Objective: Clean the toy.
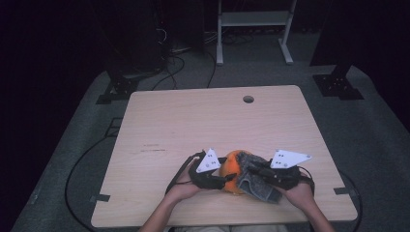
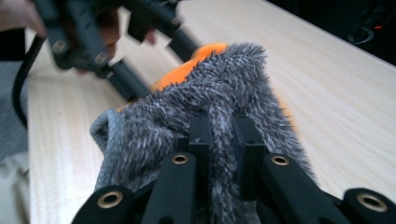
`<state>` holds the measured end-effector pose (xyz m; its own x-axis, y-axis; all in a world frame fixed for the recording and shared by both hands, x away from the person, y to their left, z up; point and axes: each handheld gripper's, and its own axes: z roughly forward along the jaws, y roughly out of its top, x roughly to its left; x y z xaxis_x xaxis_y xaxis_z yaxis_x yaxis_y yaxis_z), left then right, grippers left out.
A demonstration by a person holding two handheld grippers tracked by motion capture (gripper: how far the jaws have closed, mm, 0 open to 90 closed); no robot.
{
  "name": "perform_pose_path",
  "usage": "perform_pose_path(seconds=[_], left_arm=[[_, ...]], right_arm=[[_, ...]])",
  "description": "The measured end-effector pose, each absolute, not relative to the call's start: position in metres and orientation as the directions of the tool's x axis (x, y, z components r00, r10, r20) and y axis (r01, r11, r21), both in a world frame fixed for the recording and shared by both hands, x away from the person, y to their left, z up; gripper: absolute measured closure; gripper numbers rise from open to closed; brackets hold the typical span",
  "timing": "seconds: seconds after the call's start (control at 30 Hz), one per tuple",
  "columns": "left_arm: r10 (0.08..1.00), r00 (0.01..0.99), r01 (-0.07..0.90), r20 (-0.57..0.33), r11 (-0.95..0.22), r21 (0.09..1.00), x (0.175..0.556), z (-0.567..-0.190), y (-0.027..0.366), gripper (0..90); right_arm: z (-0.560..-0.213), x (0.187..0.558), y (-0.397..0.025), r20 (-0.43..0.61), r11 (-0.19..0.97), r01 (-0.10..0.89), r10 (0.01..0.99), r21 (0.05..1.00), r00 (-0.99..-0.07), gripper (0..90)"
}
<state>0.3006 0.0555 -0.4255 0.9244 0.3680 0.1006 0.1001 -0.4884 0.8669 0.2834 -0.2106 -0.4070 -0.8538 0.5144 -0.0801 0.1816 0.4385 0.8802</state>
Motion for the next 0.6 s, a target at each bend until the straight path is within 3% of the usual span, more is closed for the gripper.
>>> perform_pose_path(seconds=[0.2,0.47,0.6], left_arm=[[0.271,0.947,0.004,0.170,-0.542,0.841,0.294,-0.426,0.055,42.6],[0.271,0.947,0.001,0.173,-0.541,0.841,0.294,-0.426,0.056,42.9],[0.229,0.954,-0.040,0.194,-0.543,0.838,0.290,-0.426,0.053,42.9]], right_arm=[[-0.397,0.283,-0.198,-0.079,0.436,0.145,0.456,0.888,-0.887,79.7],[-0.414,0.299,-0.231,0.019,0.405,0.271,0.528,0.874,-0.849,79.7],[-0.400,0.290,-0.224,0.014,0.360,0.217,0.490,0.907,-0.871,79.7]])
